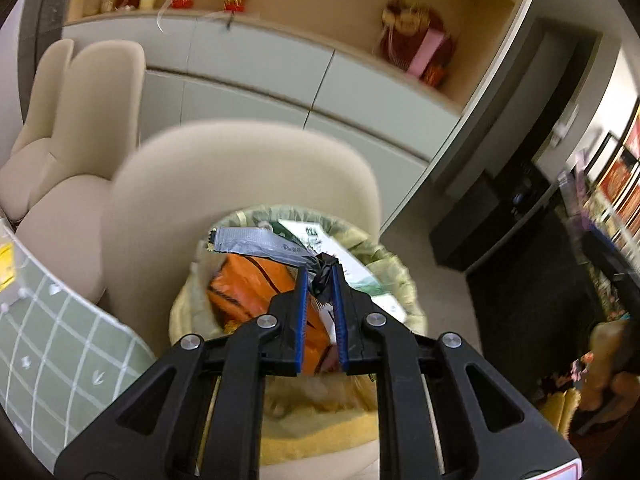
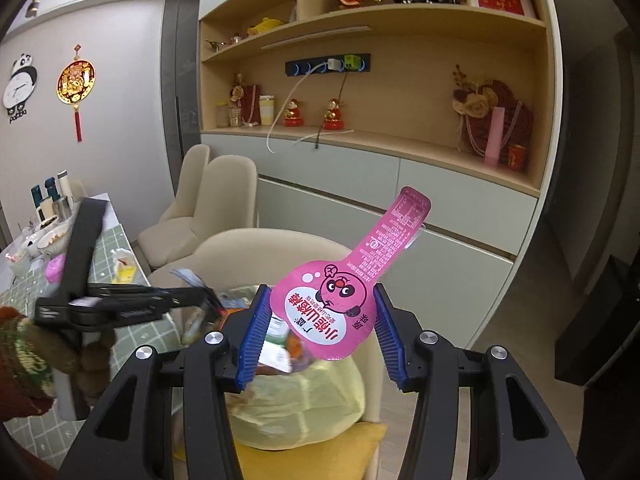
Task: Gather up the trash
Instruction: 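Carry the grey wrapper and pink packet over the bin and open both tools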
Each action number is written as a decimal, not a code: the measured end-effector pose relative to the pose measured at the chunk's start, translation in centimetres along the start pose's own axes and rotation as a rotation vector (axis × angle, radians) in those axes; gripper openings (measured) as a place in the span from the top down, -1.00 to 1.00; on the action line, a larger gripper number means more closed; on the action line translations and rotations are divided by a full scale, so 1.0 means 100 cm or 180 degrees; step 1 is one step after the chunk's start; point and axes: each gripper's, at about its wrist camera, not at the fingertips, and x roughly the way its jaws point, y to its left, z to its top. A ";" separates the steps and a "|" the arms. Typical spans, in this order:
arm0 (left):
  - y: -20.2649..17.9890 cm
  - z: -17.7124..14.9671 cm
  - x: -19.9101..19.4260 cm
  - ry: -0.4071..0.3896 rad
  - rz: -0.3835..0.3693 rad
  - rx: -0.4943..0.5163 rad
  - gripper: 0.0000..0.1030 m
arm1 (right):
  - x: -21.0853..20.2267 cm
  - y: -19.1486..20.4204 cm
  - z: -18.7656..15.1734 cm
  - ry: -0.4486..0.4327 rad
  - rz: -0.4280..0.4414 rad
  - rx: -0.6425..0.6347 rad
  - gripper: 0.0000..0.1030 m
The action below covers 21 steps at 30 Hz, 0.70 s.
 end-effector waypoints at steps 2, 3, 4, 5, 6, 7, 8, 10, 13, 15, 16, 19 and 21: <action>-0.001 -0.001 0.027 0.0166 0.0163 0.0032 0.78 | 0.011 -0.007 -0.001 0.0071 0.0019 -0.0013 0.08; -0.001 -0.002 0.037 0.0235 0.0250 0.0044 0.78 | 0.017 -0.010 -0.002 0.0112 0.0033 -0.0018 0.08; -0.001 -0.004 0.044 0.0288 0.0318 0.0056 0.78 | 0.024 -0.014 -0.003 0.0157 0.0055 -0.0015 0.08; -0.002 -0.007 0.046 0.0304 0.0335 0.0061 0.78 | 0.030 -0.018 -0.005 0.0193 0.0083 -0.0006 0.08; -0.002 -0.008 0.048 0.0304 0.0342 0.0060 0.78 | 0.035 -0.020 -0.005 0.0213 0.0104 0.0000 0.08; -0.003 -0.008 0.048 0.0301 0.0351 0.0058 0.77 | 0.042 -0.022 -0.007 0.0248 0.0142 0.0012 0.08; -0.003 -0.008 0.048 0.0292 0.0364 0.0047 0.77 | 0.046 -0.023 -0.008 0.0274 0.0166 0.0021 0.08; -0.001 -0.009 0.046 0.0273 0.0374 -0.0004 0.61 | 0.056 -0.023 -0.012 0.0335 0.0236 0.0047 0.08; 0.003 -0.010 0.041 0.0264 0.0330 -0.0170 0.26 | 0.067 -0.016 -0.015 0.0388 0.0359 0.0066 0.07; 0.010 -0.013 0.029 0.0220 0.0318 -0.0322 0.23 | 0.073 -0.012 -0.015 0.0396 0.0450 0.0052 0.07; 0.013 -0.014 0.022 0.0187 0.0349 -0.0377 0.21 | 0.078 -0.007 -0.015 0.0400 0.0526 0.0040 0.07; 0.018 -0.018 -0.005 0.0070 0.0427 -0.0491 0.14 | 0.091 0.005 -0.014 0.0424 0.0718 0.0069 0.07; 0.023 -0.020 -0.024 -0.0028 0.0506 -0.0554 0.06 | 0.103 0.016 -0.013 0.0465 0.0880 0.0119 0.07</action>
